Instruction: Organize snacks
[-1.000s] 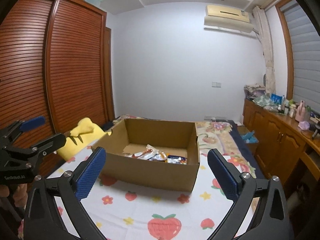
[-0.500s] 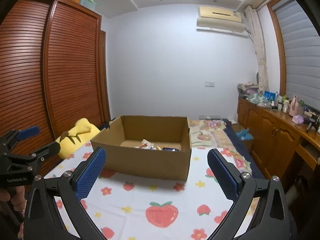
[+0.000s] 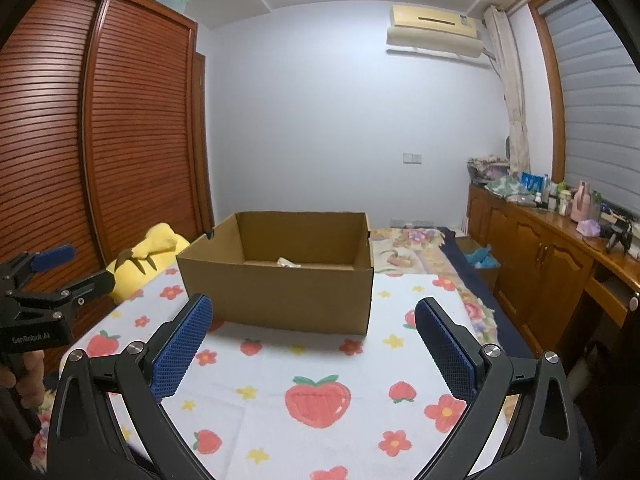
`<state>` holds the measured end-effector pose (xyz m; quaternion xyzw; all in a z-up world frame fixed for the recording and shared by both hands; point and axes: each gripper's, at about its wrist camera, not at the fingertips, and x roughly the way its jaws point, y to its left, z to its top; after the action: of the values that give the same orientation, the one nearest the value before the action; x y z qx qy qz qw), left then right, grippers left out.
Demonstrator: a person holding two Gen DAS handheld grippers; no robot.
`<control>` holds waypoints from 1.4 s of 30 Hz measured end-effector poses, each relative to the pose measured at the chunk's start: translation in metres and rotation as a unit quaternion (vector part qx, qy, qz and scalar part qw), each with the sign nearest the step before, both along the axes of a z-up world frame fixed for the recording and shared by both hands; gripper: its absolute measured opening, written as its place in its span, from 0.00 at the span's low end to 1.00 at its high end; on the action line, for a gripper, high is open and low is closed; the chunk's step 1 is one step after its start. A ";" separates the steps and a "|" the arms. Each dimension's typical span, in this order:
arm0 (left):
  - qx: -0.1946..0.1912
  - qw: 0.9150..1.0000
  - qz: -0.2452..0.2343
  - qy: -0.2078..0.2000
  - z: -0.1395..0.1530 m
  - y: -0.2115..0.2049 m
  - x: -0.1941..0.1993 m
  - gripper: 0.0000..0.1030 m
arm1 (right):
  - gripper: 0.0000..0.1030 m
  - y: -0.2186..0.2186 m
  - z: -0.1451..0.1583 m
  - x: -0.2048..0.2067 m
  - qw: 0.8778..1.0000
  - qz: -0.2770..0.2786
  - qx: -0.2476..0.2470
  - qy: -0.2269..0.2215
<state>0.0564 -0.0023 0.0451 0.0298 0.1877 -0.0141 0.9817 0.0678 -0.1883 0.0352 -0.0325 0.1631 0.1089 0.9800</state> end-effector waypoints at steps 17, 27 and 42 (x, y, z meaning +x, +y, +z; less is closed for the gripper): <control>-0.001 1.000 -0.001 0.002 -0.003 0.000 0.000 0.96 | 1.00 -0.003 0.000 -0.002 1.000 -0.003 0.003 -0.003; -0.001 1.000 -0.001 0.000 -0.001 -0.002 -0.004 0.96 | 1.00 -0.003 0.001 -0.003 1.000 -0.005 0.003 -0.002; -0.003 1.000 -0.002 -0.002 0.002 -0.002 -0.006 0.96 | 1.00 -0.003 0.003 -0.004 1.000 -0.005 0.002 -0.002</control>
<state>0.0499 -0.0041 0.0472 0.0273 0.1852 -0.0168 0.9822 0.0635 -0.1916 0.0377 -0.0296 0.1606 0.1043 0.9810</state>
